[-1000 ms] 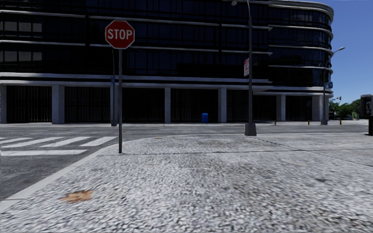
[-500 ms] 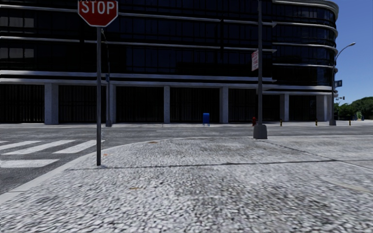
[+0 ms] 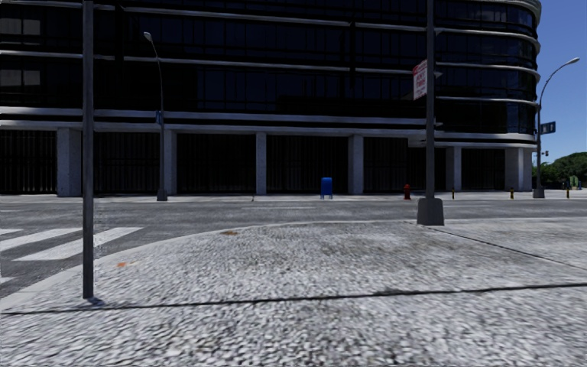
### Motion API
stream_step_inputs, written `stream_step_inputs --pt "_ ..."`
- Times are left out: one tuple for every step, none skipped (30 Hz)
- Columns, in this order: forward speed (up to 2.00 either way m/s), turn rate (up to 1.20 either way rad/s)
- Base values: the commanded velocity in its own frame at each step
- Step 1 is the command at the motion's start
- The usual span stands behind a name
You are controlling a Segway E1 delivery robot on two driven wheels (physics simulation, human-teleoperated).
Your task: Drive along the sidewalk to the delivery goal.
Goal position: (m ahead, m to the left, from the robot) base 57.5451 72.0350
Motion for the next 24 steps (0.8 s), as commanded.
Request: stream_step_inputs --pt "2.00 0.14" --pt "2.00 0.26" --pt "2.00 0.34" --pt "2.00 0.34" --pt "2.00 0.37" --pt "2.00 0.38" --pt "2.00 0.39" --pt "2.00 0.44" --pt "2.00 0.44" --pt "2.00 0.44" --pt "2.00 0.45" --pt "2.00 0.45" --pt "2.00 0.46" --pt "2.00 0.48" --pt "2.00 0.48" --pt "2.00 0.48" --pt "2.00 0.48" --pt "2.00 0.48" --pt "2.00 0.48" --pt "2.00 0.49" --pt "2.00 0.51" --pt "2.00 0.54" --pt "2.00 0.54" --pt "2.00 0.57"
